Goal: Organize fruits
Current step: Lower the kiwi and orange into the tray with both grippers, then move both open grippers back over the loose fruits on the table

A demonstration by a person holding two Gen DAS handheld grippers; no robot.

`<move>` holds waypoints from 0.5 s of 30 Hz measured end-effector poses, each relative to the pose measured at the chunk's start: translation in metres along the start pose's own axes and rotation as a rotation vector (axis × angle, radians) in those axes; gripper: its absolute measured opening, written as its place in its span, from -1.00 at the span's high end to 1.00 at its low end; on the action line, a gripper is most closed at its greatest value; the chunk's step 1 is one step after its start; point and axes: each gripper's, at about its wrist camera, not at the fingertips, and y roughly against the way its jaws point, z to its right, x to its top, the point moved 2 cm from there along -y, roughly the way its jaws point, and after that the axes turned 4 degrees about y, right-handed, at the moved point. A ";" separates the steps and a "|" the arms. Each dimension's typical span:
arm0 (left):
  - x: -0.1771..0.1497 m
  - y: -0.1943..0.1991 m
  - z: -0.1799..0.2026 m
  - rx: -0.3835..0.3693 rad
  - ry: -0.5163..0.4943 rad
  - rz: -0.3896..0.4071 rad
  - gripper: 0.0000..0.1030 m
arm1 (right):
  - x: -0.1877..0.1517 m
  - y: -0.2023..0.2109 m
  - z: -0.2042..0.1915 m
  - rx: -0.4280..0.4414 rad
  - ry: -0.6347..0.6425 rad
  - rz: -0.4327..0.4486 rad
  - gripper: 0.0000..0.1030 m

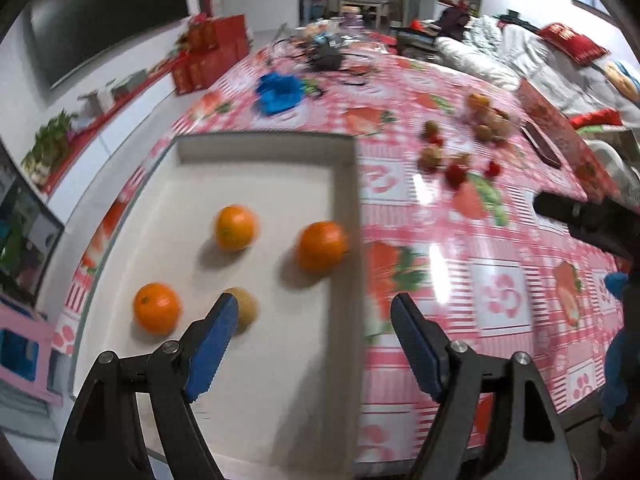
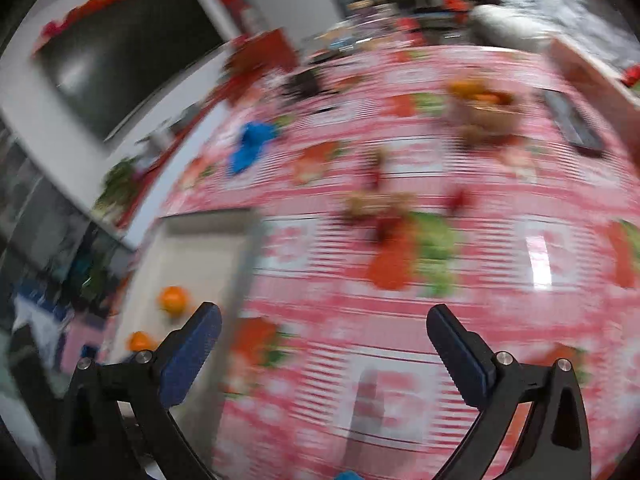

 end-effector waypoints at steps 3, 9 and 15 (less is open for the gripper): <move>0.003 -0.001 0.031 -0.011 -0.046 -0.012 -0.58 | -0.013 0.015 0.047 -0.123 -0.036 0.019 -1.00; 0.001 -0.001 0.098 -0.038 -0.168 -0.040 -0.59 | -0.040 0.028 0.121 -0.247 -0.147 0.023 -1.00; 0.006 0.004 0.136 -0.037 -0.243 -0.035 -0.59 | -0.050 0.026 0.158 -0.234 -0.227 0.011 -1.00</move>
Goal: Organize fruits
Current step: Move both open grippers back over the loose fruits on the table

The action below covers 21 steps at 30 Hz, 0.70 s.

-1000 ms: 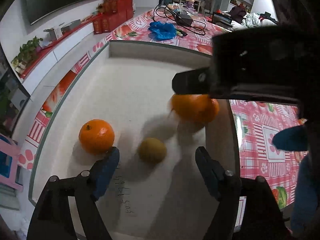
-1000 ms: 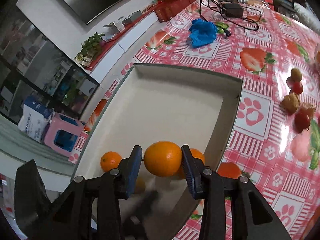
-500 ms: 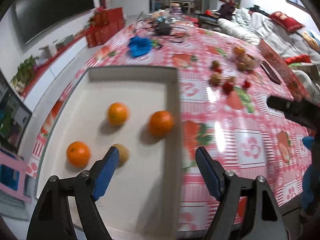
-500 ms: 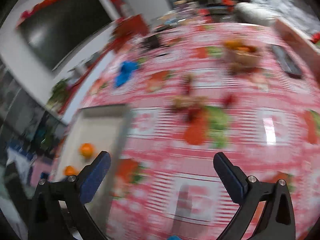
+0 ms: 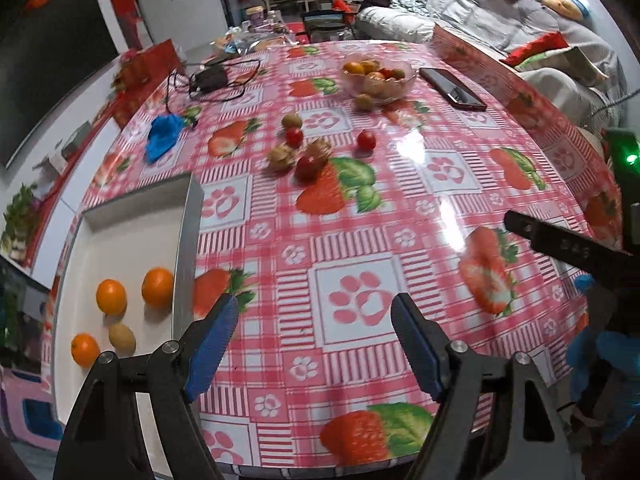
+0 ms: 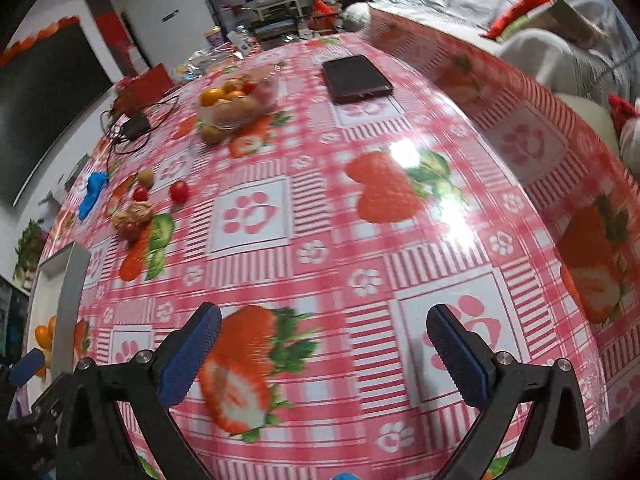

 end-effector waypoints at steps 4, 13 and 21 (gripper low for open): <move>0.009 0.000 0.004 0.008 0.005 -0.007 -0.59 | -0.001 -0.007 0.005 -0.006 -0.001 -0.010 -1.00; 0.054 0.015 -0.017 -0.001 0.079 0.001 -0.59 | 0.002 -0.025 -0.012 -0.134 0.149 -0.060 -1.00; 0.125 0.036 -0.038 0.047 0.067 0.085 -0.59 | -0.002 -0.025 -0.014 -0.159 0.177 0.030 -1.00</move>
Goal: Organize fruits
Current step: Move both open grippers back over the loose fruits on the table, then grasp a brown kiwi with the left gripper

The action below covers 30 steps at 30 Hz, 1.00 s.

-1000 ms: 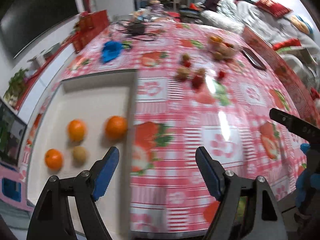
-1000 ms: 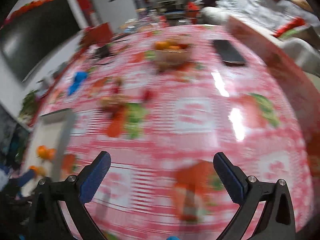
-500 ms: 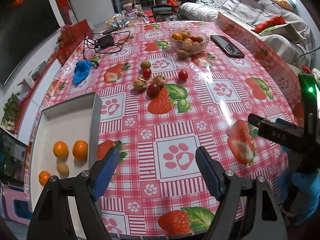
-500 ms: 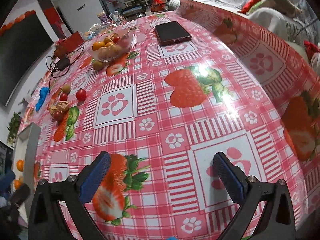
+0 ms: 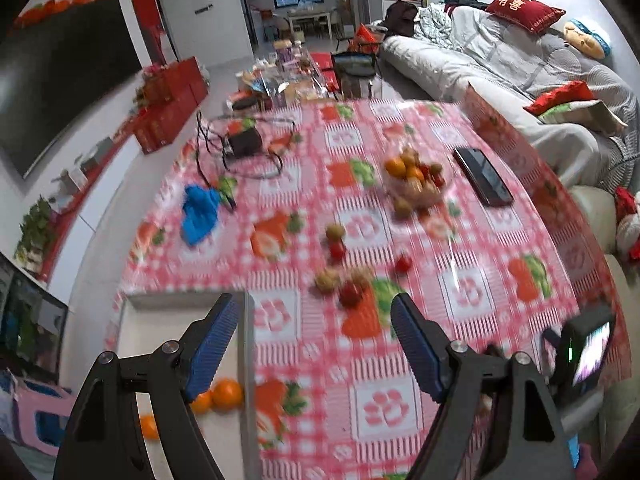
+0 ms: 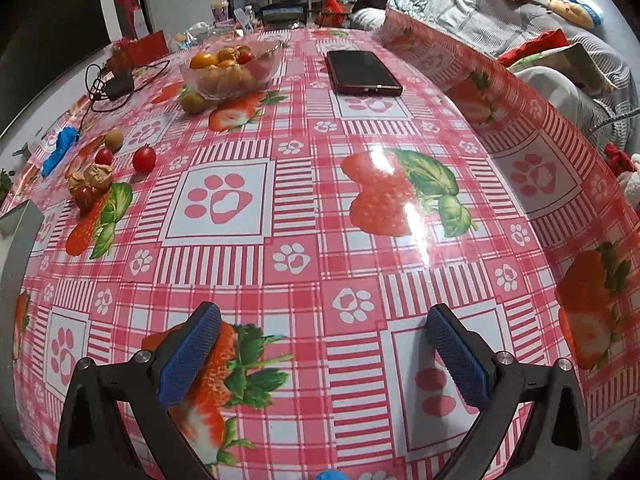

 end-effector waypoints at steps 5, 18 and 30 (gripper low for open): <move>0.022 -0.045 -0.001 -0.043 0.033 -0.076 -0.58 | 0.000 0.001 -0.001 0.000 0.001 0.010 -1.00; 0.025 -0.165 0.016 0.028 0.073 -0.165 -0.32 | 0.001 0.002 -0.001 0.000 0.000 0.013 -1.00; 0.035 -0.222 0.013 0.035 0.146 -0.138 -0.32 | 0.000 0.003 -0.002 0.007 0.004 0.018 -1.00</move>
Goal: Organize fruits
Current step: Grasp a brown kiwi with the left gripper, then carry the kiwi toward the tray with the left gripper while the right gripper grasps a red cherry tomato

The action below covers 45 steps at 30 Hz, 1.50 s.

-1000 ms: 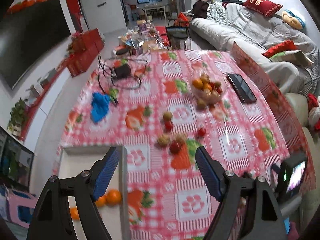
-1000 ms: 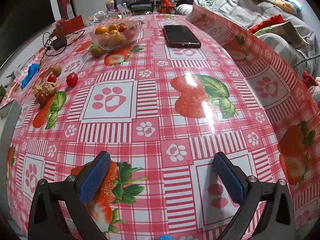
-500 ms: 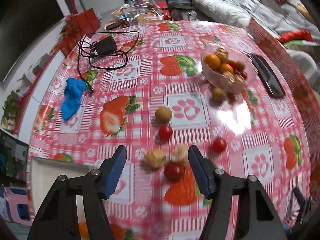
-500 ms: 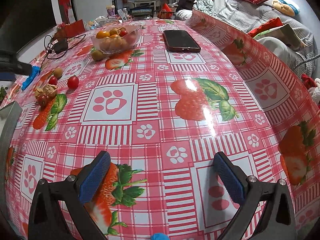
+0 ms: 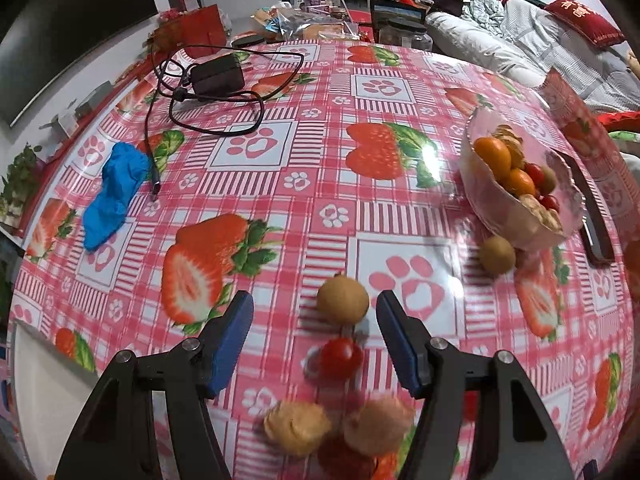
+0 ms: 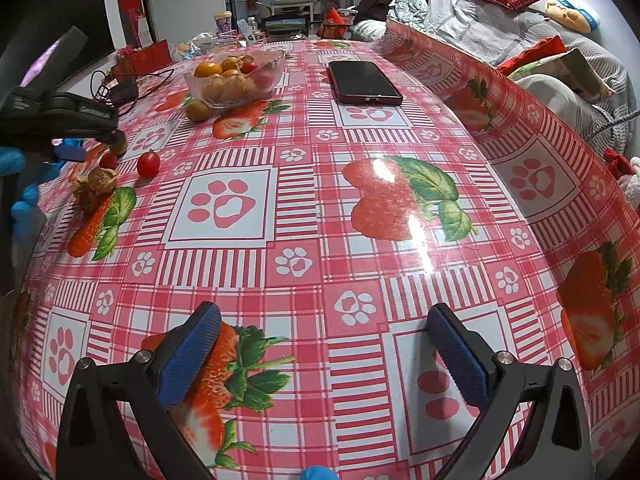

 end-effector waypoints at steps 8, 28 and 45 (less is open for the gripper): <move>-0.006 -0.004 0.015 -0.027 -0.070 0.013 0.42 | 0.000 0.000 0.000 0.000 -0.001 0.000 -1.00; -0.136 0.075 0.038 -0.166 -0.260 0.020 0.42 | 0.000 0.000 0.000 0.000 -0.001 0.001 -1.00; -0.168 0.137 -0.022 -0.170 -0.159 0.093 0.41 | -0.001 0.000 0.000 0.001 0.000 0.002 -1.00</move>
